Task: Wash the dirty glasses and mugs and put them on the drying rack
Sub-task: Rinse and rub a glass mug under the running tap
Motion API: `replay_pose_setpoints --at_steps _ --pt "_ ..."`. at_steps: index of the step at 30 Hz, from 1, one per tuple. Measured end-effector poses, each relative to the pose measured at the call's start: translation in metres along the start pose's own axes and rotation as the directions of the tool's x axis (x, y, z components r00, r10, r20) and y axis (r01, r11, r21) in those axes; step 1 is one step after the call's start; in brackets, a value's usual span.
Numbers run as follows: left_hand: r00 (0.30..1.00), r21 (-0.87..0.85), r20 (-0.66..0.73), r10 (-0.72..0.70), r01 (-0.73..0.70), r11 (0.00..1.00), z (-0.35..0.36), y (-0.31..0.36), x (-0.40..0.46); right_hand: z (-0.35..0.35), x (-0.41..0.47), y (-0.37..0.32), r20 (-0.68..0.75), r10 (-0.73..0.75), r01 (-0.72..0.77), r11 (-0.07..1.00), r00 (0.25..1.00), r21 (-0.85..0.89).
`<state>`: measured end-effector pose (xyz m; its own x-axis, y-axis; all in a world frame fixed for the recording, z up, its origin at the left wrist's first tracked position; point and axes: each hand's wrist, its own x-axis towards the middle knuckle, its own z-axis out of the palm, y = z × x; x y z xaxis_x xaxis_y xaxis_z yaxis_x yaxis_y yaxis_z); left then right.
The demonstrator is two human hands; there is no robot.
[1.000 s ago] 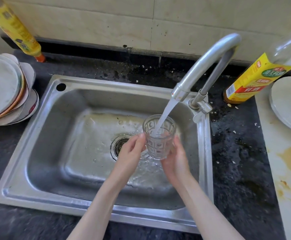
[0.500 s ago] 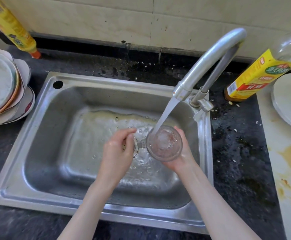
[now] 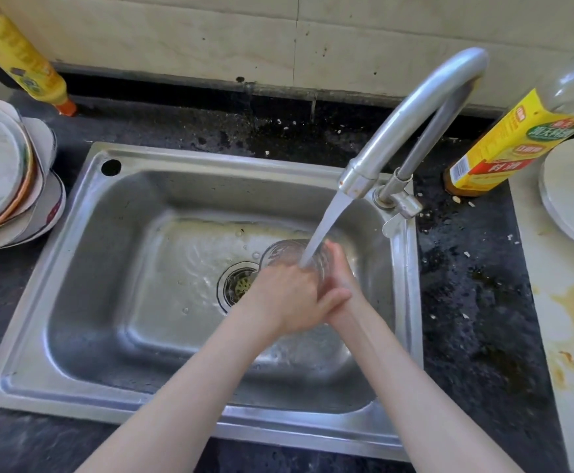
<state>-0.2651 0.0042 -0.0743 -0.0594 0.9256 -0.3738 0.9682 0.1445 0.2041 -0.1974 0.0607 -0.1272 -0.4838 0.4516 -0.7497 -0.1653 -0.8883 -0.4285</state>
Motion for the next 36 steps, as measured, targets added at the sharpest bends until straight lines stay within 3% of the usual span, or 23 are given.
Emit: replay_pose_setpoints --at_steps 3,4,5,7,9,11,12,13,14,15,16,17,19,20,23,25,28,29,30,32,33,34,36 --pt "0.999 -0.044 0.002 0.032 -0.032 0.999 0.009 -0.003 -0.003 -0.002 0.000 -0.008 0.012 -0.045 0.045 0.999 0.999 -0.012" --pt "1.000 -0.198 0.017 0.022 -0.018 0.980 0.011 -0.005 -0.005 -0.003 -0.001 -0.009 0.008 -0.055 0.055 0.998 0.998 -0.009" --pt "0.999 -0.485 0.047 -0.017 0.037 0.874 0.011 -0.004 -0.005 -0.005 -0.002 -0.009 0.009 -0.063 0.062 0.998 0.998 0.012" --pt "0.987 -0.916 0.127 -0.096 0.154 0.370 0.006 0.004 0.000 -0.010 -0.004 -0.004 0.029 -0.059 0.056 0.993 0.998 0.100" --pt "0.946 -0.970 0.245 -0.214 0.240 -0.046 0.001 0.013 0.004 -0.012 -0.005 0.003 0.076 -0.061 0.044 0.978 0.995 0.204" --pt "0.937 -0.949 0.268 -0.225 0.217 -0.229 0.000 0.012 0.004 -0.012 -0.008 0.005 0.119 -0.089 0.062 0.975 0.989 0.212" --pt "0.952 -0.958 0.234 -0.198 0.191 -0.215 0.001 0.009 0.000 -0.014 -0.009 0.005 0.129 -0.089 0.062 0.977 0.988 0.203" --pt "0.970 -0.985 0.163 -0.178 0.148 -0.092 0.002 0.003 -0.005 -0.014 -0.009 0.004 0.139 -0.072 0.046 0.982 0.988 0.183" --pt "0.988 -0.980 0.064 -0.143 0.089 0.179 0.003 -0.006 -0.007 -0.014 -0.009 0.002 0.148 -0.049 0.024 0.986 0.988 0.165" --pt "0.992 -0.877 -0.014 -0.124 0.048 0.479 0.004 -0.012 -0.007 -0.014 -0.010 0.001 0.162 -0.009 -0.017 0.987 0.987 0.160" --pt "0.991 -0.713 -0.052 -0.124 0.050 0.700 0.007 -0.017 -0.008 -0.015 -0.009 0.000 0.165 0.034 -0.064 0.981 0.986 0.182" --pt "0.990 -0.618 -0.064 -0.129 0.062 0.784 0.009 -0.019 -0.006 -0.015 -0.006 0.000 0.141 0.066 -0.094 0.974 0.988 0.204" --pt "0.991 -0.654 -0.035 -0.131 0.077 0.753 0.007 -0.015 -0.004 -0.014 -0.004 0.004 0.083 0.047 -0.066 0.968 0.995 0.241" --pt "0.990 -0.746 -0.005 -0.139 0.089 0.660 0.006 -0.011 -0.004 -0.012 -0.004 0.008 0.077 0.010 -0.030 0.967 0.997 0.253" --pt "0.946 -0.966 0.248 -0.207 0.257 0.015 -0.004 -0.003 0.005 -0.009 -0.010 0.021 0.191 -0.101 0.046 0.960 0.976 0.275" --pt "0.948 -0.946 0.281 -0.148 0.248 -0.209 0.004 -0.005 0.003 -0.012 -0.012 0.022 0.276 -0.146 0.057 0.950 0.950 0.307" --pt "0.926 -0.934 0.292 -0.239 0.223 -0.278 0.008 -0.011 0.003 -0.015 -0.015 0.009 0.288 -0.142 0.071 0.967 0.947 0.244" --pt "0.939 -0.958 0.231 -0.253 0.174 -0.226 0.010 -0.014 -0.001 -0.017 -0.014 0.003 0.254 -0.106 0.050 0.974 0.961 0.220" --pt "0.958 -0.987 0.147 -0.245 0.125 -0.105 0.011 -0.017 -0.007 -0.017 -0.013 -0.002 0.221 -0.065 0.021 0.980 0.973 0.195" --pt "0.969 -0.951 -0.033 -0.245 0.045 0.305 0.011 -0.018 -0.011 -0.017 -0.009 -0.007 0.174 0.016 -0.056 0.973 0.985 0.226" --pt "0.964 -0.908 -0.070 -0.257 0.045 0.417 0.011 -0.017 -0.013 -0.018 -0.007 -0.008 0.137 0.037 -0.068 0.971 0.990 0.230" --pt "0.967 -0.905 -0.052 -0.251 0.060 0.420 0.010 -0.016 -0.014 -0.018 -0.007 -0.009 0.111 0.029 -0.054 0.972 0.993 0.230" --pt "0.989 -0.984 0.077 -0.123 0.096 0.153 0.005 -0.018 -0.018 -0.020 -0.004 -0.011 0.115 0.006 -0.039 0.957 0.993 0.286"
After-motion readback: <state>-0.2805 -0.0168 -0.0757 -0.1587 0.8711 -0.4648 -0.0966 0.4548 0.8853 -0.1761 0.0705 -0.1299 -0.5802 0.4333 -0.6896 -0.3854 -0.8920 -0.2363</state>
